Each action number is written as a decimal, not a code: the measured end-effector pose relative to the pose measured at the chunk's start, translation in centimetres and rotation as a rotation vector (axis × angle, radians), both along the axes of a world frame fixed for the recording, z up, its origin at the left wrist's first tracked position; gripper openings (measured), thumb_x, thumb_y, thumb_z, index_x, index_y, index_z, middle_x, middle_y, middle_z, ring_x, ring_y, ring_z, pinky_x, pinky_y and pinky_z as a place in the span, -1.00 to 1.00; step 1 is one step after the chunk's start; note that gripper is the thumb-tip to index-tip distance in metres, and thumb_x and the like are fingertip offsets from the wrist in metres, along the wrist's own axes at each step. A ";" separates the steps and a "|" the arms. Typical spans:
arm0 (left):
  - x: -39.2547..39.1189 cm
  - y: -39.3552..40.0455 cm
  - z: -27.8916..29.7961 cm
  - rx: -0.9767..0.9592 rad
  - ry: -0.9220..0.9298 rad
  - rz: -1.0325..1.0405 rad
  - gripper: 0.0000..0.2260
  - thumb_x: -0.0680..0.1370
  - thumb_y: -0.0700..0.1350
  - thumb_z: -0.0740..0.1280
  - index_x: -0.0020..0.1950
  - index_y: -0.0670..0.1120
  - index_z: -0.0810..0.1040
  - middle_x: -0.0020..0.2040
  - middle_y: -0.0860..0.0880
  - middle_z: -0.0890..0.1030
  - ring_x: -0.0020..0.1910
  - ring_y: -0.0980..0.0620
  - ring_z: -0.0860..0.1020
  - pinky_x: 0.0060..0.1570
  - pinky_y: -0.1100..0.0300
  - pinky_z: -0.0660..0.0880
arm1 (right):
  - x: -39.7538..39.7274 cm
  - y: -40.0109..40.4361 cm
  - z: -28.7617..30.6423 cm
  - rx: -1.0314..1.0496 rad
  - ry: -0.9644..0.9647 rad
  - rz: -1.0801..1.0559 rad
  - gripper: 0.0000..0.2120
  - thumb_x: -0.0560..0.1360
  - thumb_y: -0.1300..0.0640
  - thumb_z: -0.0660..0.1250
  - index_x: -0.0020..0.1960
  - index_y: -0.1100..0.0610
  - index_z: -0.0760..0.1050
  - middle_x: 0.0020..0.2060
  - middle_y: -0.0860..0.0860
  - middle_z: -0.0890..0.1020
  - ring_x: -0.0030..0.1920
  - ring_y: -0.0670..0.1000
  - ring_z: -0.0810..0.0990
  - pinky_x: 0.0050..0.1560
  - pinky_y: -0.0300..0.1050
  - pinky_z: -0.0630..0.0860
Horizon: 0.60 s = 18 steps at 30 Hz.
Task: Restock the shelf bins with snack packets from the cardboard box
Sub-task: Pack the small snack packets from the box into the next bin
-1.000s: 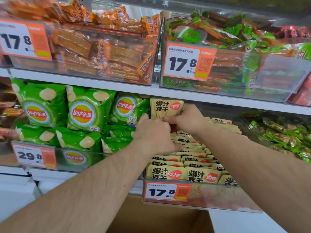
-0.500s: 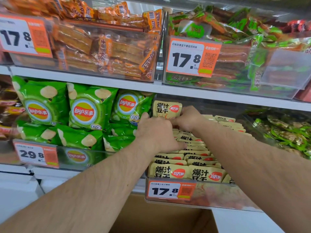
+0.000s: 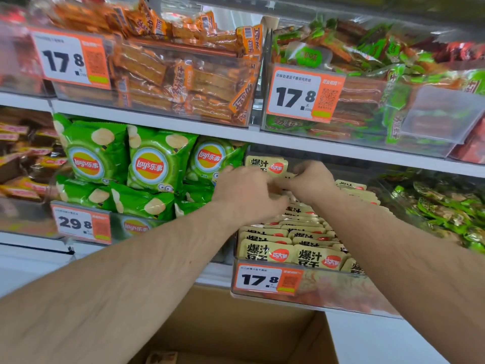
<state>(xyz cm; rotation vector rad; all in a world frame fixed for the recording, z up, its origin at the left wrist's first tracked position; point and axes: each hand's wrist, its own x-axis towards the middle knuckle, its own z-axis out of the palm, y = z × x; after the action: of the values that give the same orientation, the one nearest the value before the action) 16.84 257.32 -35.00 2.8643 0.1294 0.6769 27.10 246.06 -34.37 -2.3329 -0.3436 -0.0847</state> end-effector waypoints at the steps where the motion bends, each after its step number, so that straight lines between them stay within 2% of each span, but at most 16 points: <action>1: -1.2 0.1 0.2 -0.027 -0.067 -0.021 -0.67 0.47 0.25 0.25 0.05 0.11 0.65 -0.06 0.08 0.60 0.02 0.02 0.54 0.14 0.04 0.38 | -1.4 -0.4 0.2 -0.017 -0.083 -0.022 -0.44 0.34 -0.12 0.55 0.23 0.12 0.52 0.04 -0.02 0.57 0.07 0.04 0.54 0.02 -0.06 0.48; 4: -6.2 1.0 0.1 -0.114 -0.237 -0.084 -0.74 0.39 0.12 0.28 -0.08 0.04 0.67 -0.15 0.09 0.61 -0.12 0.07 0.54 -0.02 0.08 0.47 | -6.6 -0.9 0.0 -0.035 -0.304 0.021 -0.81 0.44 -0.06 0.44 -0.04 0.02 0.53 -0.19 -0.09 0.59 -0.08 0.02 0.58 -0.07 -0.05 0.52; 6: -9.9 1.4 -0.5 -0.225 -0.225 -0.100 -0.81 0.36 0.09 0.31 -0.16 0.05 0.64 -0.21 0.11 0.61 -0.22 0.13 0.50 -0.13 0.13 0.47 | -10.5 -0.8 -1.1 0.015 -0.356 0.104 -0.91 0.44 0.03 0.42 -0.18 -0.01 0.53 -0.36 -0.13 0.54 -0.22 -0.01 0.55 -0.19 -0.09 0.49; 9: -13.9 2.3 -3.1 -0.373 0.002 -0.052 -0.86 0.36 0.10 0.34 -0.20 0.07 0.59 -0.28 0.13 0.56 -0.26 0.15 0.51 -0.23 0.17 0.46 | -15.5 0.4 -3.9 0.091 -0.395 0.261 -0.86 0.37 0.12 0.43 -0.31 0.00 0.50 -0.46 -0.14 0.47 -0.33 -0.03 0.50 -0.29 -0.12 0.43; 11: -15.2 3.3 -6.0 -0.383 0.178 -0.025 -0.87 0.37 0.09 0.35 -0.25 0.05 0.52 -0.33 0.12 0.52 -0.23 0.06 0.55 -0.28 0.15 0.44 | -17.7 1.5 -6.6 0.055 -0.397 0.367 -0.81 0.33 0.13 0.42 -0.36 -0.03 0.44 -0.49 -0.15 0.41 -0.35 -0.09 0.42 -0.32 -0.14 0.34; 13: -15.7 4.2 -9.1 -0.357 0.336 0.013 -0.83 0.41 0.05 0.35 -0.32 0.06 0.42 -0.37 0.13 0.44 -0.19 -0.02 0.55 -0.28 0.17 0.37 | -18.8 2.9 -9.6 0.007 -0.323 0.423 -0.79 0.33 0.14 0.42 -0.36 -0.03 0.41 -0.50 -0.15 0.38 -0.35 -0.09 0.41 -0.32 -0.16 0.30; 15: -15.9 5.3 -12.0 -0.353 0.472 0.014 -0.79 0.45 0.00 0.35 -0.33 0.08 0.37 -0.36 0.16 0.42 -0.18 0.02 0.51 -0.28 0.24 0.33 | -19.2 4.0 -13.3 -0.053 -0.200 0.436 -0.81 0.37 0.12 0.40 -0.34 -0.01 0.42 -0.46 -0.11 0.45 -0.29 0.00 0.51 -0.28 -0.12 0.42; 17: -16.5 6.0 -14.8 -0.404 0.591 -0.012 -0.93 0.48 -0.08 0.35 -0.17 0.09 0.51 -0.23 0.16 0.52 -0.13 0.10 0.52 -0.21 0.31 0.35 | -19.3 4.3 -18.2 -0.181 -0.019 0.421 -0.85 0.41 0.08 0.38 -0.30 -0.03 0.44 -0.31 -0.07 0.58 -0.16 0.05 0.59 -0.15 -0.10 0.53; 18: -16.9 6.2 -16.2 -0.438 0.657 -0.016 -0.90 0.49 -0.09 0.35 -0.02 0.08 0.57 -0.13 0.15 0.57 -0.10 0.13 0.52 -0.17 0.31 0.37 | -19.4 4.0 -21.1 -0.261 0.107 0.410 -0.86 0.43 0.05 0.37 -0.27 -0.04 0.45 -0.23 -0.05 0.62 -0.11 0.05 0.60 -0.10 -0.09 0.54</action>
<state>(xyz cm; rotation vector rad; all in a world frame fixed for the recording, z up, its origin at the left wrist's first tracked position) -0.03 263.53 -51.16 2.5303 0.3013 -0.2903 7.72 250.05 -55.48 -2.4575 -0.8111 0.2994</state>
